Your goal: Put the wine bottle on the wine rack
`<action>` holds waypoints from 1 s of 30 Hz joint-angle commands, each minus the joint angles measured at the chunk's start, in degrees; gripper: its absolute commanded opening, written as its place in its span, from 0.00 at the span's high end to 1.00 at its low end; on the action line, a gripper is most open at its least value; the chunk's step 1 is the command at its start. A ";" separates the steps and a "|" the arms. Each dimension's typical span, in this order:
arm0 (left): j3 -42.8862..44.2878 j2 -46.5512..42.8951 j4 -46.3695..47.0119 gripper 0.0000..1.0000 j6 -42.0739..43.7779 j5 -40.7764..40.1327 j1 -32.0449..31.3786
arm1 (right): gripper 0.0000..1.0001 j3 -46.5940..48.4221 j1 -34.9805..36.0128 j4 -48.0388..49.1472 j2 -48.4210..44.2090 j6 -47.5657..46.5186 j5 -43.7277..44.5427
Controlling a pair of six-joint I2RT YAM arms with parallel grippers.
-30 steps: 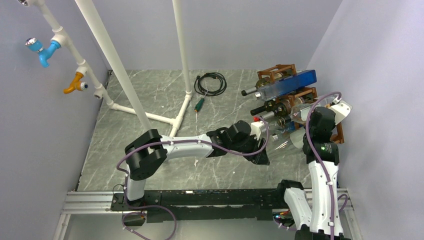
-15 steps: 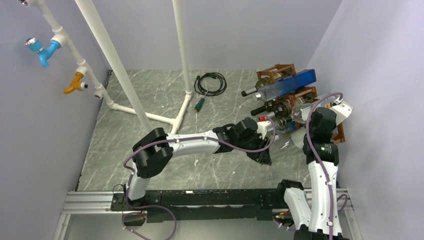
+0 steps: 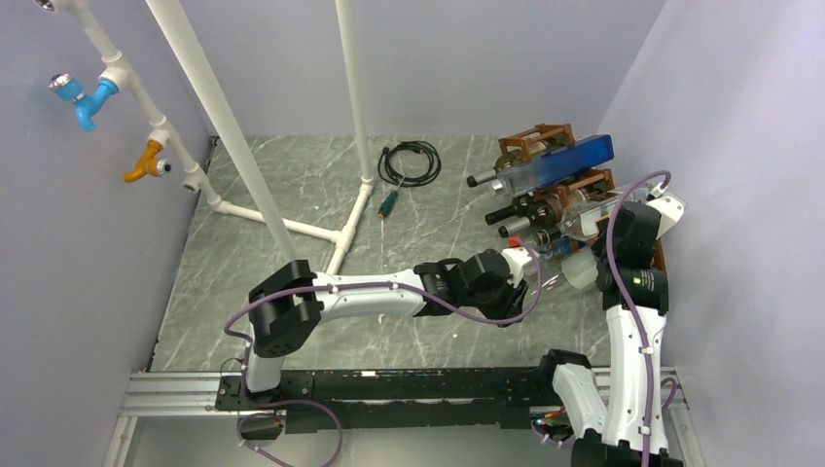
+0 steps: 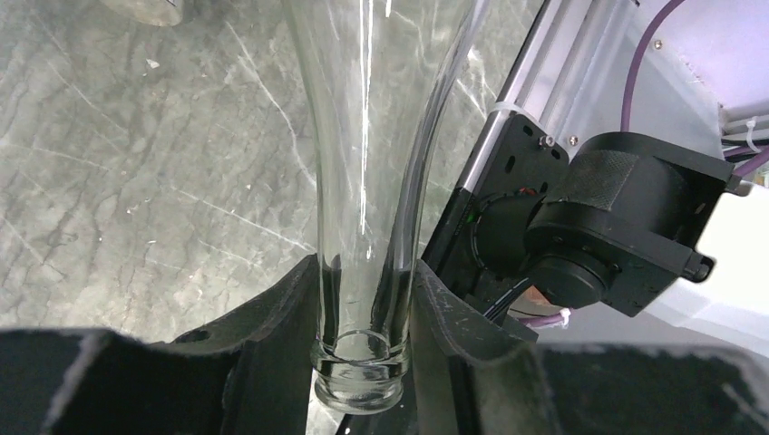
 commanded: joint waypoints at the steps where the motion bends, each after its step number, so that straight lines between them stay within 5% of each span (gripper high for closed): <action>1: -0.08 -3.12 10.38 1.00 -1.70 -5.91 2.43 | 0.98 0.19 2.96 -8.55 -0.28 5.82 -25.10; 4: -1.82 -3.37 13.96 1.00 -6.76 0.11 4.36 | 0.98 0.28 2.96 -7.91 0.74 4.83 -28.92; 11: -9.26 -10.35 15.01 1.00 1.18 -16.91 3.41 | 0.97 0.12 2.96 -6.11 0.77 9.58 -36.69; 15: -8.53 -10.60 11.84 1.00 1.47 -15.62 4.15 | 0.96 0.33 2.96 -5.85 1.01 9.53 -37.84; 24: -12.16 -14.38 11.21 1.00 -0.73 -5.82 6.28 | 0.59 3.79 3.92 -9.91 2.12 -5.77 -28.01; 30: -14.92 -15.41 11.18 1.00 -1.20 -2.65 8.64 | 0.54 5.04 3.93 -11.41 2.97 -7.13 -30.44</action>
